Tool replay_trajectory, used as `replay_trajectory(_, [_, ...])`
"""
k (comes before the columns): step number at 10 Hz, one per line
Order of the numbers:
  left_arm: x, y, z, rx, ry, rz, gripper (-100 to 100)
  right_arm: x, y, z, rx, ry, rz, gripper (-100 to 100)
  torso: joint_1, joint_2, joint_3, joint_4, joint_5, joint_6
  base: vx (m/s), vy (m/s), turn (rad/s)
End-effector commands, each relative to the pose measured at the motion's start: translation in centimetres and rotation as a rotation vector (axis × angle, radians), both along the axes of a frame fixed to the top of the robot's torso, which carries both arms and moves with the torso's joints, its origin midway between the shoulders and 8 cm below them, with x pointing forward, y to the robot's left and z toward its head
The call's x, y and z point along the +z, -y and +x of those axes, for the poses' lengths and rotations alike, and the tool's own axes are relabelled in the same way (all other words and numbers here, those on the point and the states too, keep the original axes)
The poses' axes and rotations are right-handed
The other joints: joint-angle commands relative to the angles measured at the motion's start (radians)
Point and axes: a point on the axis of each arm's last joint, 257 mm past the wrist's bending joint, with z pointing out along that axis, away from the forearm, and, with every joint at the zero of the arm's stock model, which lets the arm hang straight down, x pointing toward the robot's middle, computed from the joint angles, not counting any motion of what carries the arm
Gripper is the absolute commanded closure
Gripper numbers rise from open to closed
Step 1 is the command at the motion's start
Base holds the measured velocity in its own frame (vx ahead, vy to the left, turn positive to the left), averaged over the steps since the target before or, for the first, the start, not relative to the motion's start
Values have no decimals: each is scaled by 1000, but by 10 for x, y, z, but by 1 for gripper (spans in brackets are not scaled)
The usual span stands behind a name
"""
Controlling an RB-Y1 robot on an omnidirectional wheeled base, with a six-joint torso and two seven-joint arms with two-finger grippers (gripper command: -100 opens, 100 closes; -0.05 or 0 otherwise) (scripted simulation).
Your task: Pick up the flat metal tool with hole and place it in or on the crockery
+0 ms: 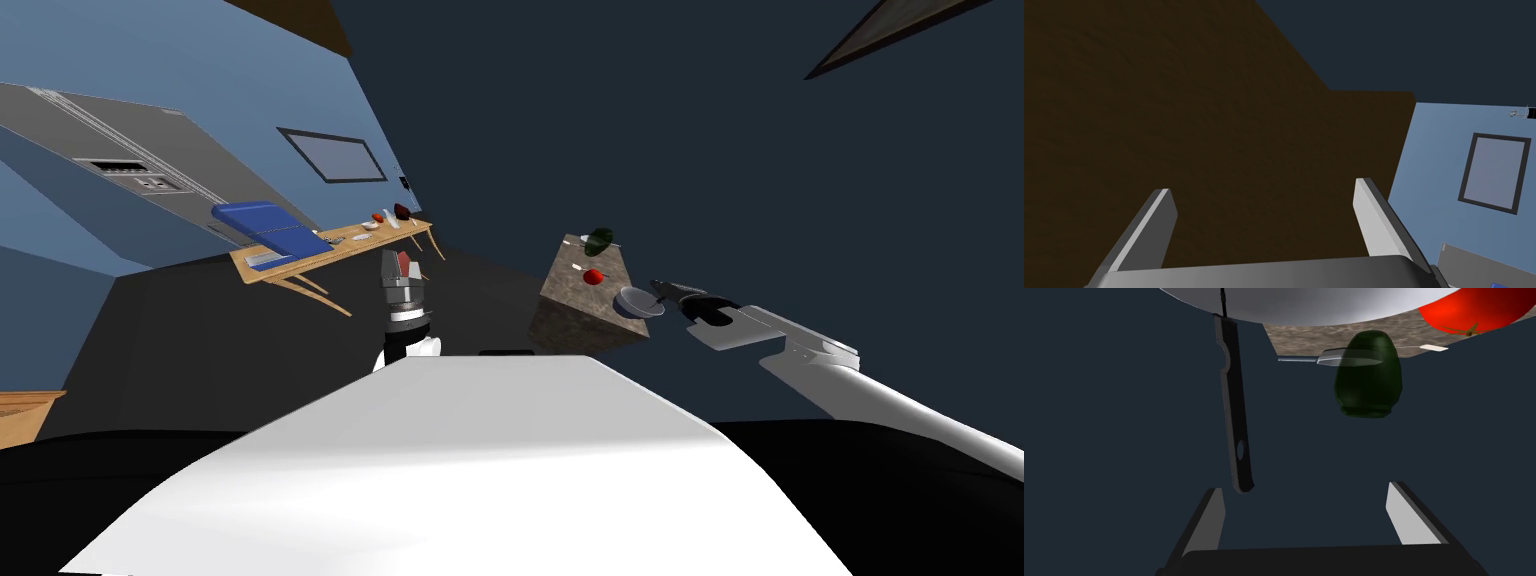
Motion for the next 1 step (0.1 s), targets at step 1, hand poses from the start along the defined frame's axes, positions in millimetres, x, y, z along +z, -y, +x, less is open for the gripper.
replay_trajectory(1, [0, 0, 0, 0, 0, 0, 0, 0, 0, 0, 0, 0, 0, 0, 0, 0, 0, 0, 0, 0, 0, 0, 0])
